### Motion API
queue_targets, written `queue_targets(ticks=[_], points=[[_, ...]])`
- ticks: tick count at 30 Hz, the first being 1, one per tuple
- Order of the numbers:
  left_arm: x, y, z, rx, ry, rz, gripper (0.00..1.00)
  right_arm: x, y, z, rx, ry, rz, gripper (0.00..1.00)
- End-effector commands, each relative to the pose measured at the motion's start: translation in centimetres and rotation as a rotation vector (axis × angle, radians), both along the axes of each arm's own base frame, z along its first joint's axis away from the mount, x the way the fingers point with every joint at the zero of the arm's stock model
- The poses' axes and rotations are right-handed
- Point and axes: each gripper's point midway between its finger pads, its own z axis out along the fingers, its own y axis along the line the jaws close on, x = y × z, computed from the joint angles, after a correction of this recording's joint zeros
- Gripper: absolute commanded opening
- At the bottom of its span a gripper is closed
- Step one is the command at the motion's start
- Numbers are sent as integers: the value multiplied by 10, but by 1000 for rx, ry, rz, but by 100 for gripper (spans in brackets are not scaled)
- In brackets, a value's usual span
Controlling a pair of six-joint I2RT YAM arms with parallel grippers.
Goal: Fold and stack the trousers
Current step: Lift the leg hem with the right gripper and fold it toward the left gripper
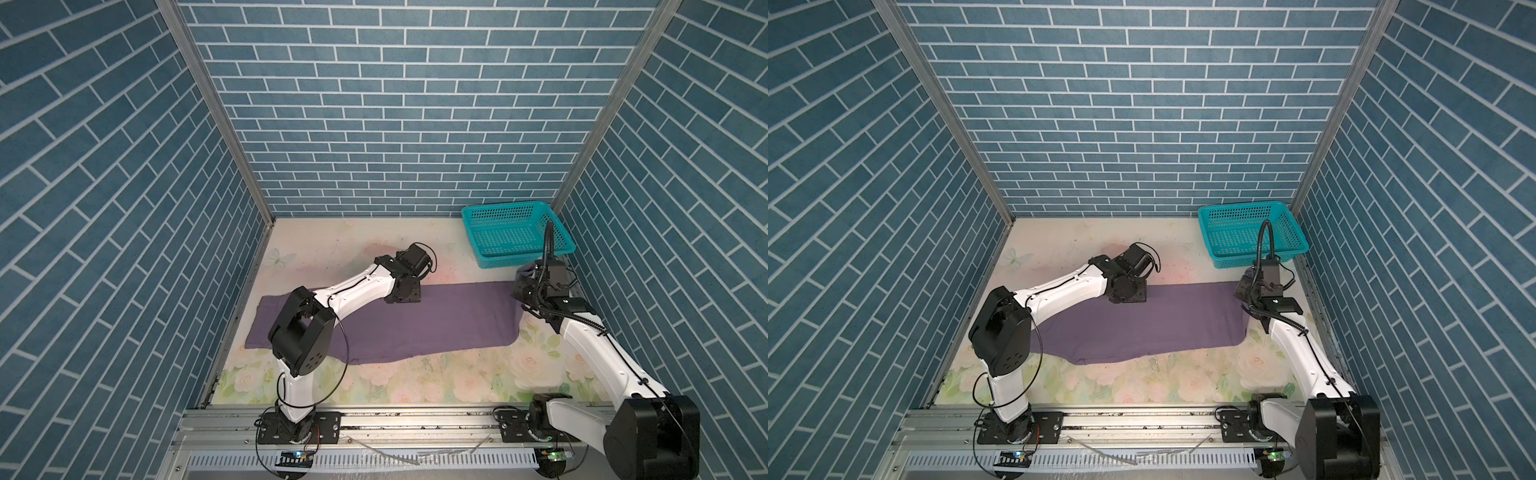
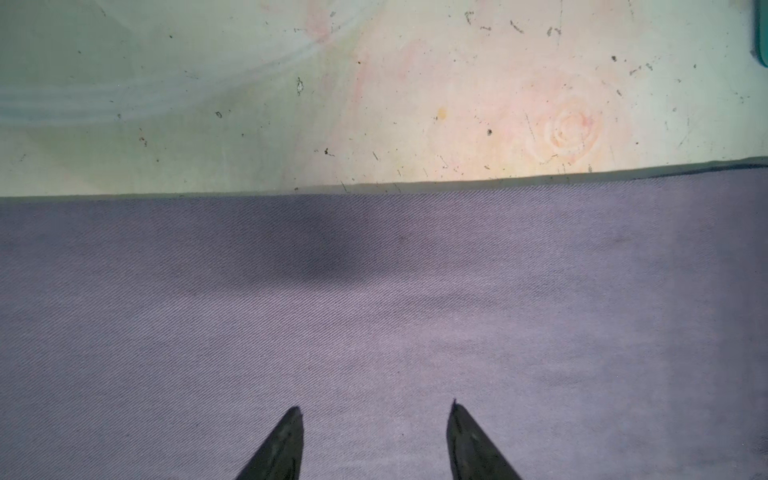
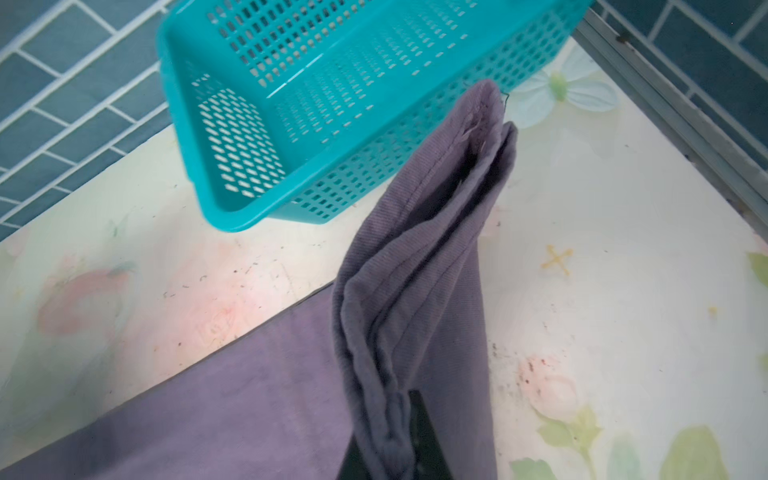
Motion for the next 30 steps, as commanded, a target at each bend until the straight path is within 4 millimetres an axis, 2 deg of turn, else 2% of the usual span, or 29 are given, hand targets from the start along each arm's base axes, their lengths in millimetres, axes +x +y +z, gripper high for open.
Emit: queue_targets(ticks=[1,6,10,22,26,30], points=[[-4,3,-6,15,11,4,57,9,21,30,-31,-78,34,0],[-6,9,-7,26,12,19,57,9,70,34,-56,-87,140,0],[-7,20,-8,45,15,48,57,6,111,30,-54,-81,225,0],[-15,65,-22,66,60,143,57,-14,231,-9,-15,5,456,0],[-18,71,-29,69,74,149,57,-21,259,-18,2,31,500,0],[-20,76,-33,70,81,155,57,-28,276,-17,-10,28,533,0]])
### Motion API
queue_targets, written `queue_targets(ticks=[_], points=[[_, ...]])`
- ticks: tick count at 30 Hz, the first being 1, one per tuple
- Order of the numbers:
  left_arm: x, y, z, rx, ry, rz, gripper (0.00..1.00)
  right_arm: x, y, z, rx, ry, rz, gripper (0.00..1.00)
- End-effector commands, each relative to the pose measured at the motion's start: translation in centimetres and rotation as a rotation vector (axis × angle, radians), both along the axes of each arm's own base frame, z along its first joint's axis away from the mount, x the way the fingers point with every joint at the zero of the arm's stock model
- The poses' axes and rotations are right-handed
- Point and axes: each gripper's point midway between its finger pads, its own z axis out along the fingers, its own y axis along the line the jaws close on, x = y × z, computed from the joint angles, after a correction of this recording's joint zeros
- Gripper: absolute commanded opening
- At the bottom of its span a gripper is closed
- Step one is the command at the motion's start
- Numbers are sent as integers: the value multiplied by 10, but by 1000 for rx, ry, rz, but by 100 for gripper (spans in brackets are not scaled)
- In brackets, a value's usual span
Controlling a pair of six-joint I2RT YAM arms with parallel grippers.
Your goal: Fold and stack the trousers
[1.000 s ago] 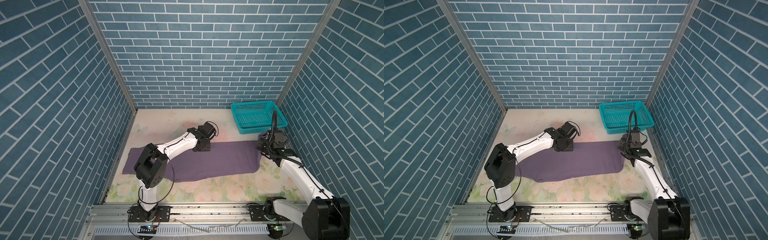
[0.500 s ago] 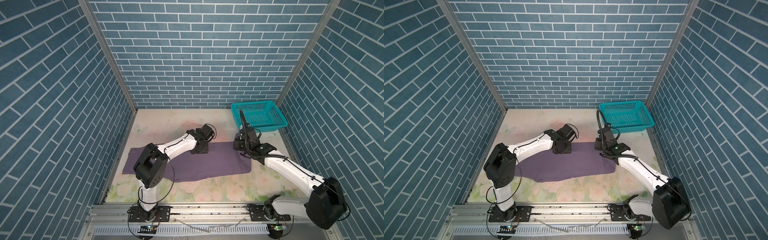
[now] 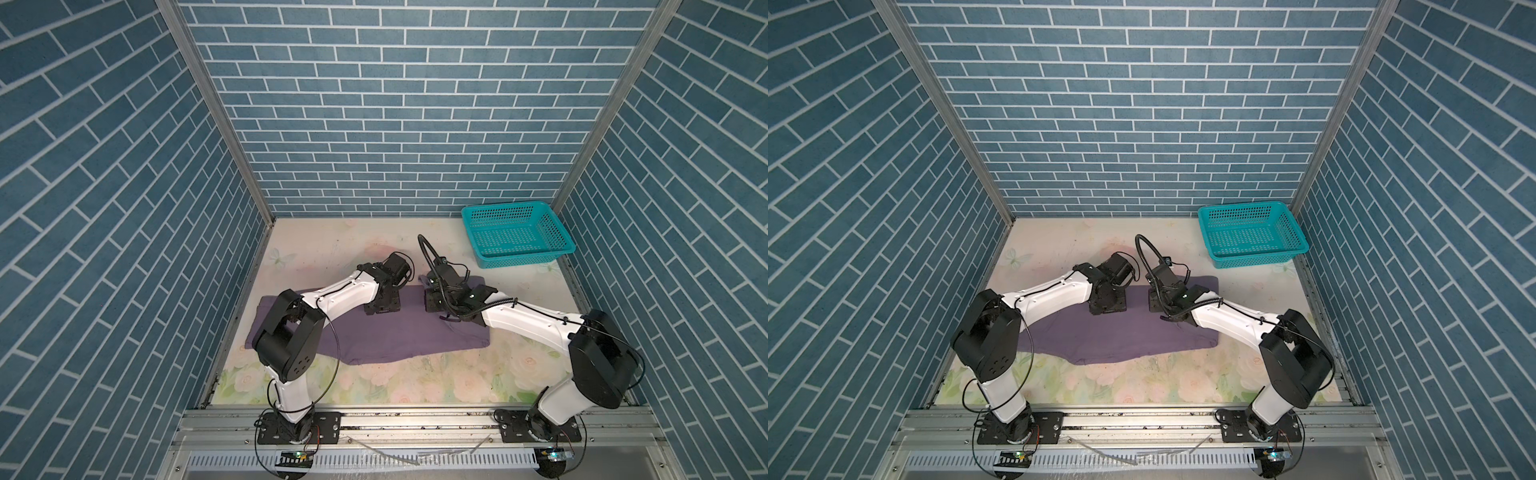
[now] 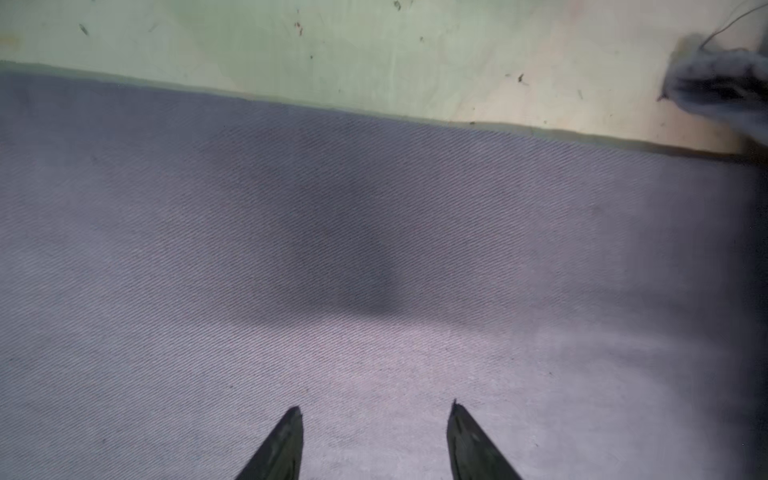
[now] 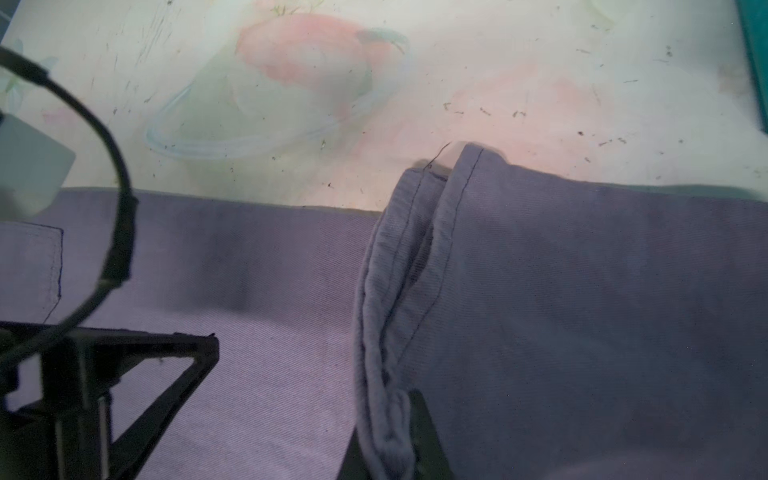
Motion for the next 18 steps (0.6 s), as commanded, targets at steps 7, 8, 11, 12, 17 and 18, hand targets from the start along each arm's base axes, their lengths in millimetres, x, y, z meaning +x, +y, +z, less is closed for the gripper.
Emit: queue_targets(ticks=[7,8,11,12,17,18], points=[[-2,14,2,-11,-13,22,57,-10,37,27,55,-39,33,0],[-2,15,2,-10,-13,24,57,-12,40,27,53,-38,39,0],[-3,18,2,-9,-14,30,58,-20,46,23,44,-33,61,0],[-3,19,2,-9,-13,31,58,-22,47,22,41,-31,68,0],[-3,21,2,-4,-14,35,58,-37,55,11,13,-14,111,0],[-3,22,1,-2,-13,39,59,-41,58,9,10,-12,124,0]])
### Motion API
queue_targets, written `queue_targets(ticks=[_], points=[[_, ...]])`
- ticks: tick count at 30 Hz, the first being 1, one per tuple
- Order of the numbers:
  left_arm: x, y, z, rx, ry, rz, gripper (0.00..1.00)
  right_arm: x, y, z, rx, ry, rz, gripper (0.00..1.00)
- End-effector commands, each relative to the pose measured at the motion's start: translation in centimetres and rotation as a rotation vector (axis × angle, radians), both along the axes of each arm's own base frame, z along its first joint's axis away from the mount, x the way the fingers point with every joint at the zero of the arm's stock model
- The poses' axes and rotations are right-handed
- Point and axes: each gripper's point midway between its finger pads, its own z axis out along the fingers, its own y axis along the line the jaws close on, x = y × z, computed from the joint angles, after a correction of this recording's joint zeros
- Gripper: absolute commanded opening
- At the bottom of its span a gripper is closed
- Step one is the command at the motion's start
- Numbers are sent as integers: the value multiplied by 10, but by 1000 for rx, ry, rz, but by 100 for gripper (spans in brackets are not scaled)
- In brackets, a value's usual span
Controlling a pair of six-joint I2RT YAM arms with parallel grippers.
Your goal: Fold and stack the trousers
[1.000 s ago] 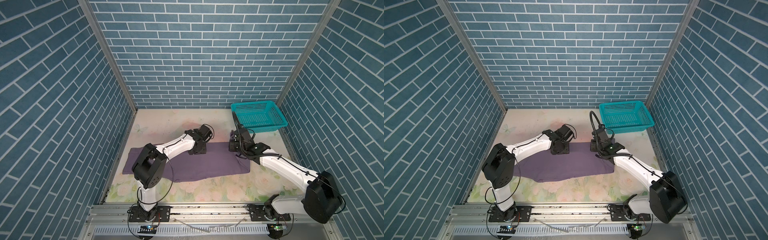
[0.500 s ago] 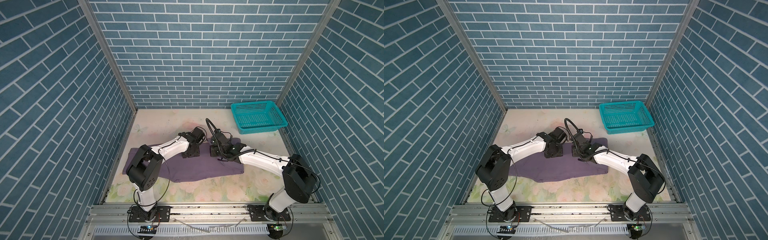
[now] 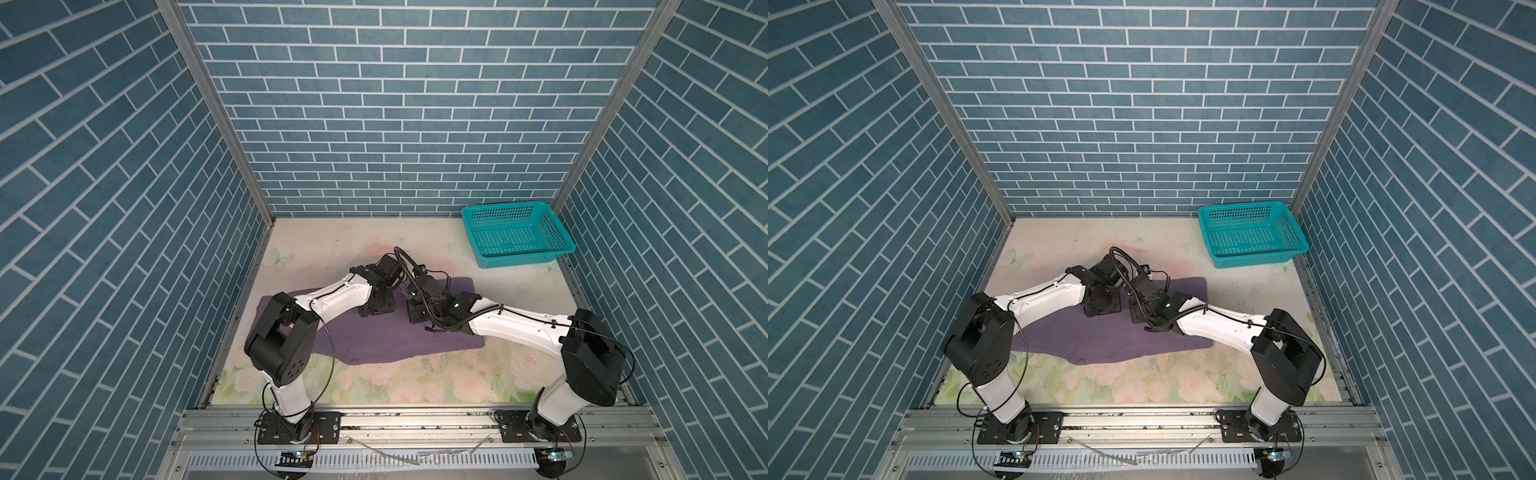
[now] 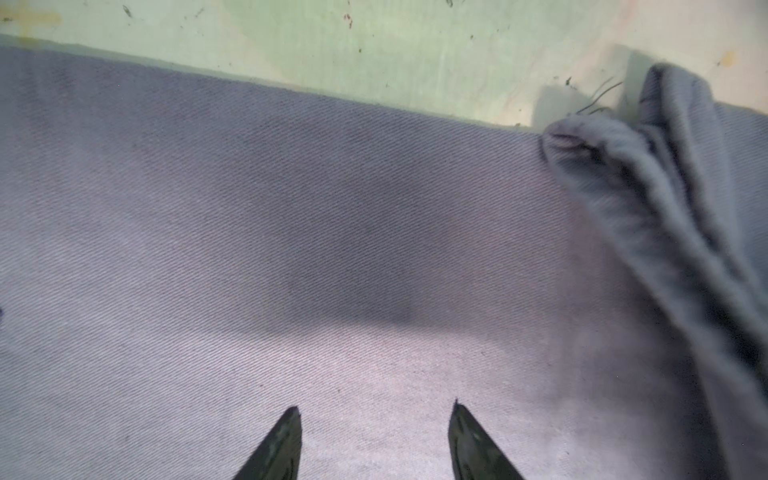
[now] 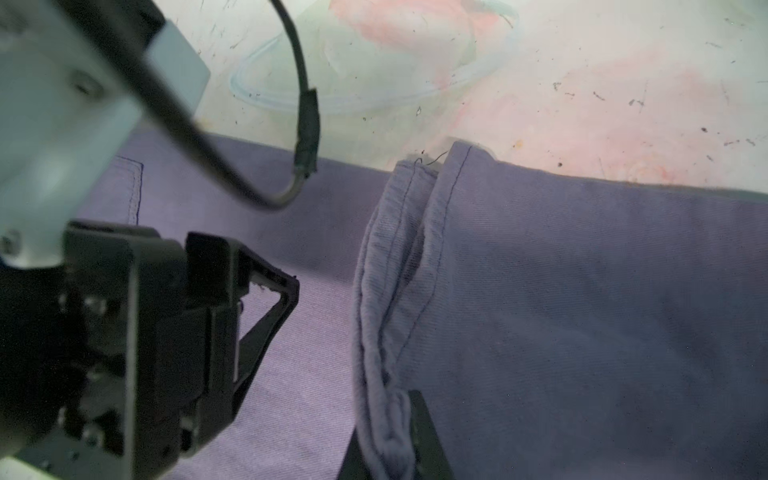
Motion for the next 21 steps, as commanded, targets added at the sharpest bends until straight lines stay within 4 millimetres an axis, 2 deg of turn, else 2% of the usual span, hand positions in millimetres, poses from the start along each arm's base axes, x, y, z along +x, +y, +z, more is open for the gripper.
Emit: queue_targets(ticks=[1,9,14,18,21], points=[[-2,7,1,12,-2,7,59,-6,15,6,19,-4,8,0],[-1,10,-1,26,3,16,59,-30,33,-9,-4,13,110,0],[0,12,2,37,-3,22,66,-45,48,-17,-18,34,206,0],[1,13,6,42,-12,25,71,-56,52,-21,-23,56,268,32],[0,15,8,46,-16,26,71,-59,51,-14,4,49,286,43]])
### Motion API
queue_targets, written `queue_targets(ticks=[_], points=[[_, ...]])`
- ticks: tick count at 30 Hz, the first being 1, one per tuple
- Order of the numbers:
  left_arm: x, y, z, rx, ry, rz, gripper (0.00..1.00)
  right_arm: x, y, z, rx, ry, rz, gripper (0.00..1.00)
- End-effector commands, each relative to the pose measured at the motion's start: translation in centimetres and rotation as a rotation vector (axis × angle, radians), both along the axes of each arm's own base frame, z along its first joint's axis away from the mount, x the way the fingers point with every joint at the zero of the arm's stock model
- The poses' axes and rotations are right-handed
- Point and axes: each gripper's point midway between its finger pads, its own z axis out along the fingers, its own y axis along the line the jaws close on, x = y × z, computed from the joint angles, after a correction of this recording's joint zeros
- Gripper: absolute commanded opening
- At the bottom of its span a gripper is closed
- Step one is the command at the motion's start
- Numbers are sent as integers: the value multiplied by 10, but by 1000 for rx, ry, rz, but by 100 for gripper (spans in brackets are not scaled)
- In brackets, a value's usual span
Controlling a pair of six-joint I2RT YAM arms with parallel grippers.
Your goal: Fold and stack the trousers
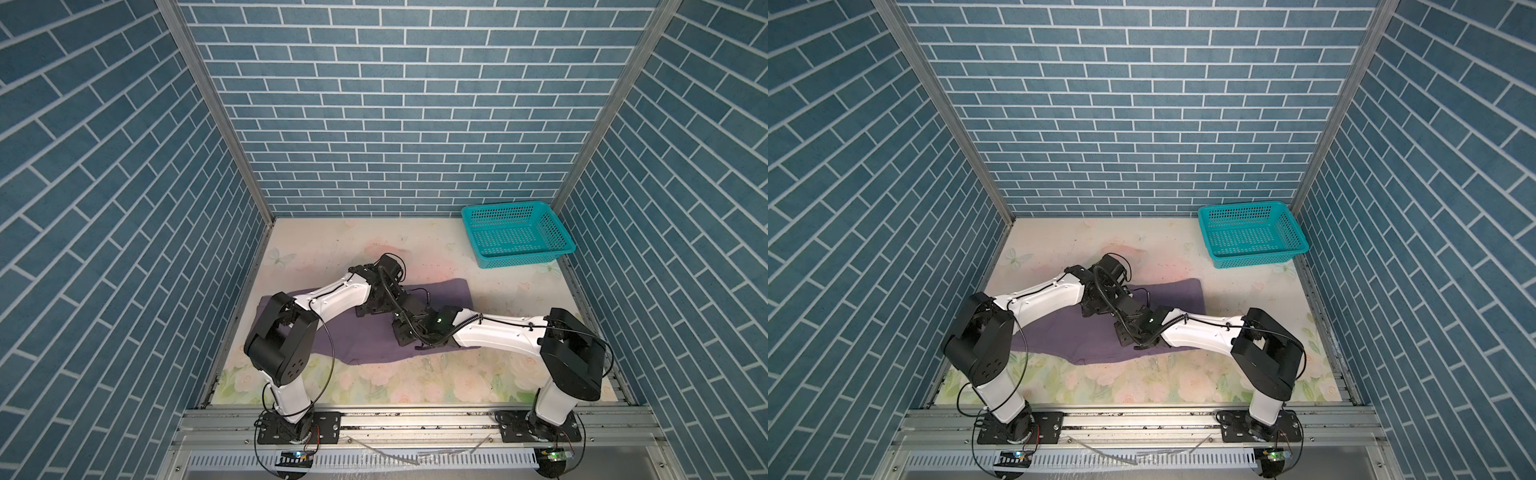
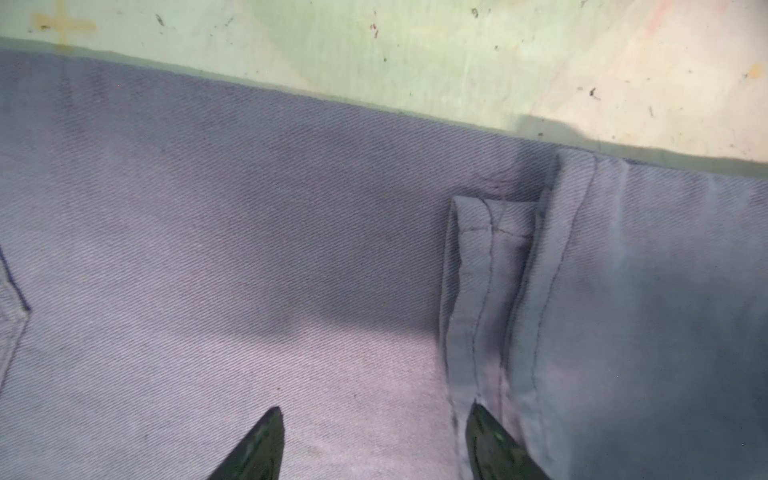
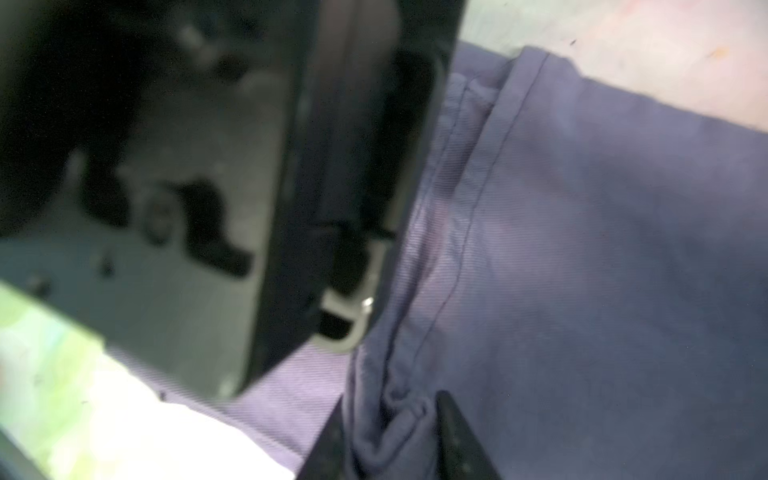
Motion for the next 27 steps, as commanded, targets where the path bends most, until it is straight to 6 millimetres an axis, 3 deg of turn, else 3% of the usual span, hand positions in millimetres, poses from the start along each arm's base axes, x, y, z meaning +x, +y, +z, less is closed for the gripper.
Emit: queue_targets(ticks=[1,5,8,15,17,20,21,27], points=[[-1,7,9,19,-15,8,71,-6,14,24,72,-18,67,47],[-2,7,9,18,-13,9,72,-4,5,45,82,-65,76,54],[-5,4,6,0,-1,-2,73,4,-17,59,80,-89,36,58],[-15,-16,-2,-80,-20,-71,77,37,-110,60,177,-10,-258,61],[-16,-18,-6,-95,-14,-70,76,42,-132,53,199,30,-331,50],[-14,-21,-11,-102,-14,-66,67,42,-152,43,209,64,-400,18],[-12,-21,-12,-102,-18,-63,64,42,-155,40,210,76,-413,12],[-2,-22,-11,-83,-32,-62,51,42,-146,16,142,175,-409,4]])
